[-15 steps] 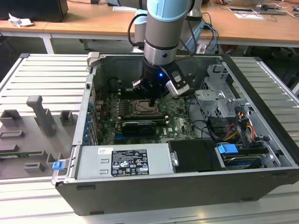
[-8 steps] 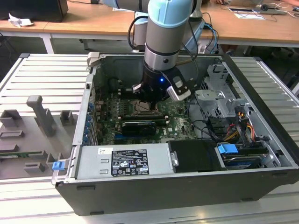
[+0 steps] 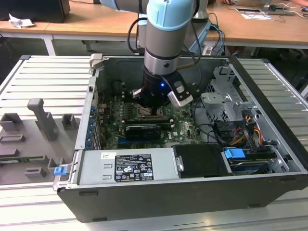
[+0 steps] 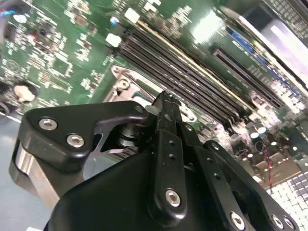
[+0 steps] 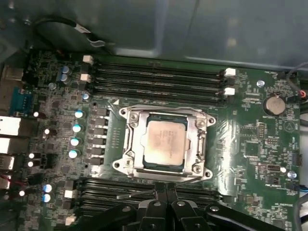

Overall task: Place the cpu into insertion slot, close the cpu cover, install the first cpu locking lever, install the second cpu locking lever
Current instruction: 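Install the second cpu locking lever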

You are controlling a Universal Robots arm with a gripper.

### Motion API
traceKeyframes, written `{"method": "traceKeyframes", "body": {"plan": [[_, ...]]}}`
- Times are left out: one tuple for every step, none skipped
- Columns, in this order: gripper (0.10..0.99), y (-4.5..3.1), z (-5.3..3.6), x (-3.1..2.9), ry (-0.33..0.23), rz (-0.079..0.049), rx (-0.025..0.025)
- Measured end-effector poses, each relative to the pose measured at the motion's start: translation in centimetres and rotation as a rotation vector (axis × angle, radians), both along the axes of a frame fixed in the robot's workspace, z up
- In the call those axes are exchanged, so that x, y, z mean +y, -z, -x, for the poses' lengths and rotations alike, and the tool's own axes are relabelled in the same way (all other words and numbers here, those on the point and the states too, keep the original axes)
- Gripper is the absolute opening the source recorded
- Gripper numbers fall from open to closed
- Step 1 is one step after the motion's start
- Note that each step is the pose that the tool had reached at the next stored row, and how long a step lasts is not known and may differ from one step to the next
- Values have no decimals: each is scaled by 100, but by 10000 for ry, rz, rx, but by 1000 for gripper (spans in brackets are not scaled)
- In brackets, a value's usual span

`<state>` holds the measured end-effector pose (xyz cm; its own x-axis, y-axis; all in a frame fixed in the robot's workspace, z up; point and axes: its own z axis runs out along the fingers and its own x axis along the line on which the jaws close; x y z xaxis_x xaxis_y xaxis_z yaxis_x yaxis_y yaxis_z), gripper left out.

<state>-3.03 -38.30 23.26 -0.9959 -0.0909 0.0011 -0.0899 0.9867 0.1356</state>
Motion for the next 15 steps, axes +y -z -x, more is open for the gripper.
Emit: {"method": "traceKeyframes", "body": {"plan": [[106,13,21,-1,0,1,0],[106,27,33,0,-1,-1,0],[106,40,44,0,-4,0,1],[106,65,65,-1,-6,-2,1],[106,79,70,-1,-7,-8,1],[106,87,70,-1,-8,-10,0],[106,95,73,-1,-7,-11,1],[106,97,74,-1,-7,-12,2],[106,99,75,-1,-6,-25,2],[106,101,90,-2,-6,-63,0],[106,102,111,-4,-6,-90,0],[106,105,129,-6,-6,-114,1],[106,110,136,-7,-6,-131,0],[106,117,146,-9,-6,-146,-1],[106,129,163,-10,-6,-160,0]]}}
